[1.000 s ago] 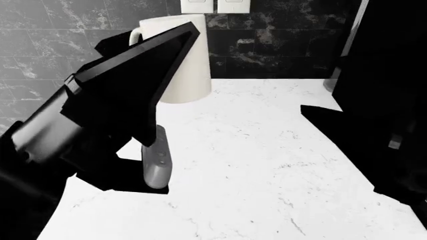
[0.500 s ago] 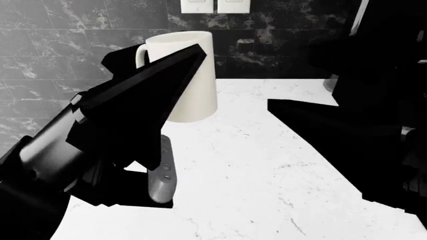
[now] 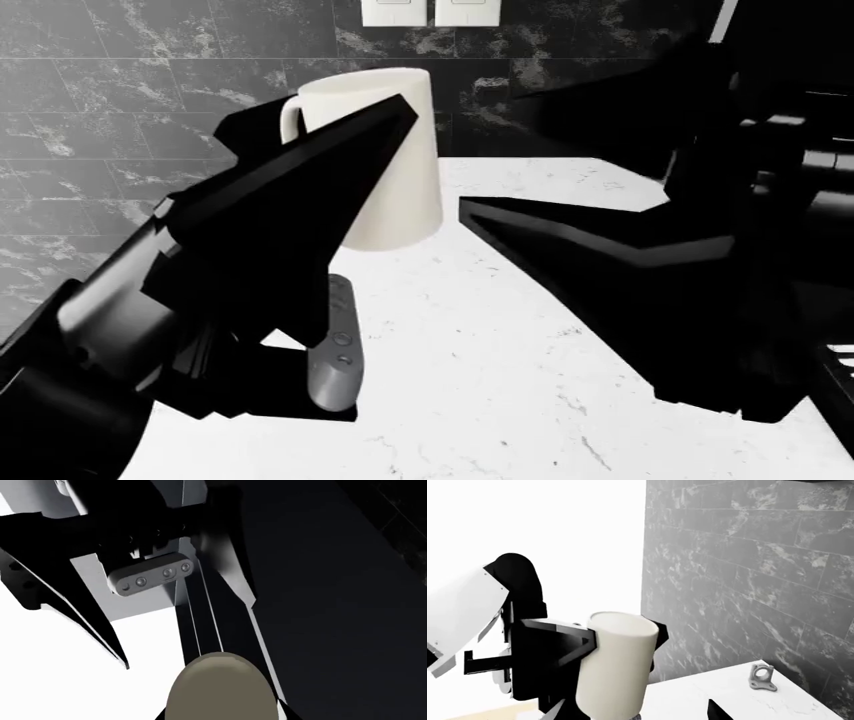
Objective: A wet mug is on the counter and needs to be dried. Pick it up and place it upside down in the open cabinet.
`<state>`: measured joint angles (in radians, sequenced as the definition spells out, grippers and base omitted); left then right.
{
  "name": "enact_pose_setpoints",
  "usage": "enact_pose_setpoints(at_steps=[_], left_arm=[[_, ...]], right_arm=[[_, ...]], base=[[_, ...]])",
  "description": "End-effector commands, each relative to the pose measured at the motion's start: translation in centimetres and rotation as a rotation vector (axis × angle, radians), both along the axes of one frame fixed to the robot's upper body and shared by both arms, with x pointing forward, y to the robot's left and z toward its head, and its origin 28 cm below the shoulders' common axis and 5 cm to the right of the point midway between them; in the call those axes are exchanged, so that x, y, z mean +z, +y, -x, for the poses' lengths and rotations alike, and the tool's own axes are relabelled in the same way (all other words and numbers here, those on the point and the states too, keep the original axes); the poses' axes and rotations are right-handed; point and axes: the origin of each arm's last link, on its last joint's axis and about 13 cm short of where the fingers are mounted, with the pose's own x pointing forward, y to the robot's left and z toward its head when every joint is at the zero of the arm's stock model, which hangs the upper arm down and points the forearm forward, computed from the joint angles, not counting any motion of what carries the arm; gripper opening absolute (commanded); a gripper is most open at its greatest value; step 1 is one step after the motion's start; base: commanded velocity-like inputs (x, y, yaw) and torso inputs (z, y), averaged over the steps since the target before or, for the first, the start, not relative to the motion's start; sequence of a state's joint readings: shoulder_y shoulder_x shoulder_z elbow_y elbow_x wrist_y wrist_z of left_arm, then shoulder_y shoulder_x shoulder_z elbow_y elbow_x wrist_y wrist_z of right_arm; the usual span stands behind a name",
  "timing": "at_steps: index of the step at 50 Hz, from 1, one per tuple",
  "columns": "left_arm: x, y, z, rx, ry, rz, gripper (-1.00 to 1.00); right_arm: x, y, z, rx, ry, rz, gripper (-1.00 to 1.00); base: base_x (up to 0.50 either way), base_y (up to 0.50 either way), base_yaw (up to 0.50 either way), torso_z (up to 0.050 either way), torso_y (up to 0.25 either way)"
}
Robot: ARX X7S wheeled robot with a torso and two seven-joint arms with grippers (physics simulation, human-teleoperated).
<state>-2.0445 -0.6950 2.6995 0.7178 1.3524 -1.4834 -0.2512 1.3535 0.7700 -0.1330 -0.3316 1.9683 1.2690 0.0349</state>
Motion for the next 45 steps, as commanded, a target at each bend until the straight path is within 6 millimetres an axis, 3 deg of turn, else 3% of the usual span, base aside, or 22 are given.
enact_pose_setpoints(at_steps=[1, 45], left_arm=[[-0.1, -0.2, 0.0, -0.014, -0.006, 0.009, -1.0], [-0.6, -1.4, 0.6, -0.091, 0.009, 0.026, -1.0]], right_arm=[[-0.2, 0.8, -0.3, 0.054, 0.012, -0.009, 1.0], [-2.7, 3.7, -2.5, 0.201, 0.064, 0.002, 1.0]], base=[[0.0, 0.0, 0.0, 0.0, 0.0], [0.0, 0.0, 0.0, 0.0, 0.0]])
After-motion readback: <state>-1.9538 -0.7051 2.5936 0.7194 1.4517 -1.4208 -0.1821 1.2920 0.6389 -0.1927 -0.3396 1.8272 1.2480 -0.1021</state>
